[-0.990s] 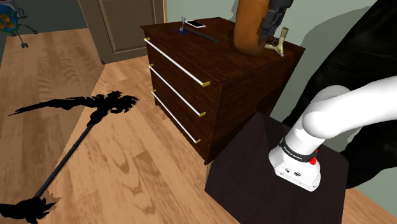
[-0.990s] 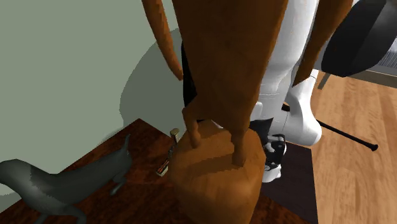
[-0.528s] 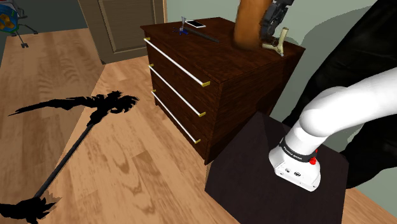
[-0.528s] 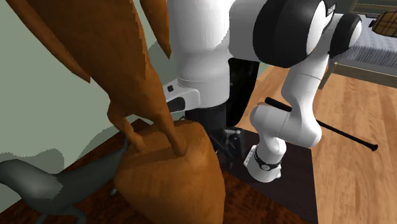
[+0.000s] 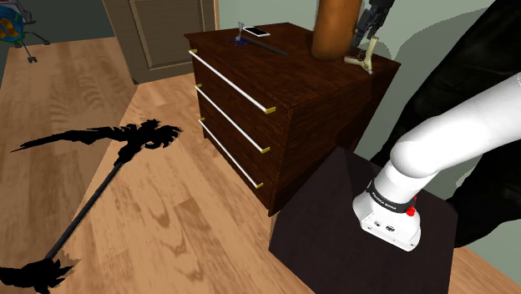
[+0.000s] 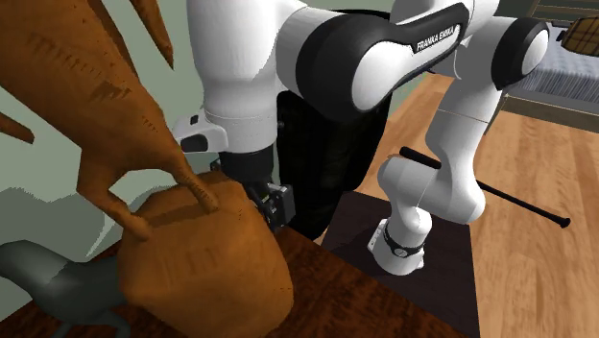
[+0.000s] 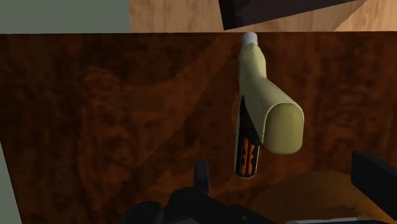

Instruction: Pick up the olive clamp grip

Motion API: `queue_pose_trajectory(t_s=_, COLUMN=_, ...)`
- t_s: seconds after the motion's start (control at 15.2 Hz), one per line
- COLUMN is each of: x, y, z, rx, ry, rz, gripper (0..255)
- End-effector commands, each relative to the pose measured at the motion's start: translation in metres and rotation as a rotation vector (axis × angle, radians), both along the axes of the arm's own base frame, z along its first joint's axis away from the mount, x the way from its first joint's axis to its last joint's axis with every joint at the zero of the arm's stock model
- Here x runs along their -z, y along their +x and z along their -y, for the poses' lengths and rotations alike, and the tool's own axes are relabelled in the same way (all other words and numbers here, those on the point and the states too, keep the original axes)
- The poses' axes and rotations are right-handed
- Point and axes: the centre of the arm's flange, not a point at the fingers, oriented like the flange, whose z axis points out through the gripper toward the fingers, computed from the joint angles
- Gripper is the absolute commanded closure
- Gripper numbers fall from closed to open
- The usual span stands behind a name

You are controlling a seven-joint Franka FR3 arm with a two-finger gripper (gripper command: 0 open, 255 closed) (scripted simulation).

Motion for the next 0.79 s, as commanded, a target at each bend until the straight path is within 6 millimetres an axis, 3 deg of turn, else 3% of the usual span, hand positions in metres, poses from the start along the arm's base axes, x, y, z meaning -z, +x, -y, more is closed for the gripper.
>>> queue_pose_trajectory(t_s=0.0, x=0.011, y=0.001, z=0.005, rx=0.005, ry=-0.004, rz=0.001, gripper=0)
queue_pose_trajectory(t_s=0.33, x=0.040, y=0.001, z=0.005, rx=0.005, ry=-0.004, rz=0.001, gripper=0)
queue_pose_trajectory(t_s=0.46, x=0.040, y=0.001, z=0.004, rx=0.005, ry=-0.004, rz=0.001, gripper=0)
queue_pose_trajectory(t_s=0.53, x=0.040, y=0.001, z=0.005, rx=0.005, ry=-0.004, rz=0.001, gripper=255)
queue_pose_trajectory(t_s=0.73, x=0.040, y=0.002, z=0.004, rx=0.005, ry=-0.004, rz=0.001, gripper=255)
